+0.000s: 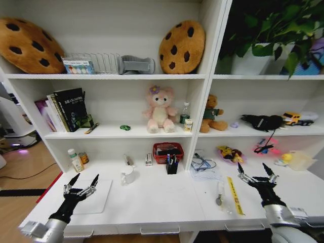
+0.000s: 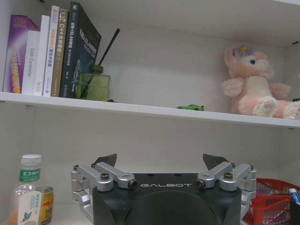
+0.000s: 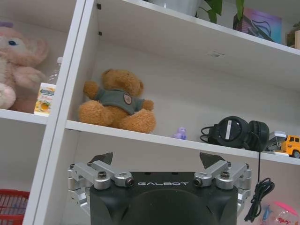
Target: Organize the objects on the table.
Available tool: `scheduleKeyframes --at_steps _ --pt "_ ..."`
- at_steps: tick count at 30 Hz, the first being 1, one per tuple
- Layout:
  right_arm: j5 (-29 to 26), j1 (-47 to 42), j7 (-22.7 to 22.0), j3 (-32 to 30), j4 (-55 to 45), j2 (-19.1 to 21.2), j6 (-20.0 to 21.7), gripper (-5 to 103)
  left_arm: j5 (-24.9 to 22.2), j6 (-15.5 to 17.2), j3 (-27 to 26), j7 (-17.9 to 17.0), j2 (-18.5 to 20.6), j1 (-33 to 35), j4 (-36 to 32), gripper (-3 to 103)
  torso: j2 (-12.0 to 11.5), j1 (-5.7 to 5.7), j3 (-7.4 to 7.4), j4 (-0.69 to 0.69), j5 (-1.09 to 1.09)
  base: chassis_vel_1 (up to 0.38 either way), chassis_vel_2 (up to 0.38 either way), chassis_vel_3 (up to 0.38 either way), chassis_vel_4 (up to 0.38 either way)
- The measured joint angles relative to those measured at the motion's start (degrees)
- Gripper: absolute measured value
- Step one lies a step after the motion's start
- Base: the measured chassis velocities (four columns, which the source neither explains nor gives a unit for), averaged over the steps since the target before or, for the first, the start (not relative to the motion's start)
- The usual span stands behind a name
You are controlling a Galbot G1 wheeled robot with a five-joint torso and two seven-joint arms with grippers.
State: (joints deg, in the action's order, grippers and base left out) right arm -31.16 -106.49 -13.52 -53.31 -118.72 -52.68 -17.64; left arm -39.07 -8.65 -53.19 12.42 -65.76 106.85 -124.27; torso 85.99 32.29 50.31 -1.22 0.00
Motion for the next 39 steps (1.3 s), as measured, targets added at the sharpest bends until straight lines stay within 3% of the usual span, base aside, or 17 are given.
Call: scheduleKeyframes --at_steps 39 --pt "0.0 -0.01 0.0 0.0 -0.02 -0.01 0.0 100 0.0 -0.01 -0.03 -0.03 0.01 0.0 0.01 100 0.0 0.0 -0.01 -0.02 -0.03 0.137 0.136 -0.136 -0.142"
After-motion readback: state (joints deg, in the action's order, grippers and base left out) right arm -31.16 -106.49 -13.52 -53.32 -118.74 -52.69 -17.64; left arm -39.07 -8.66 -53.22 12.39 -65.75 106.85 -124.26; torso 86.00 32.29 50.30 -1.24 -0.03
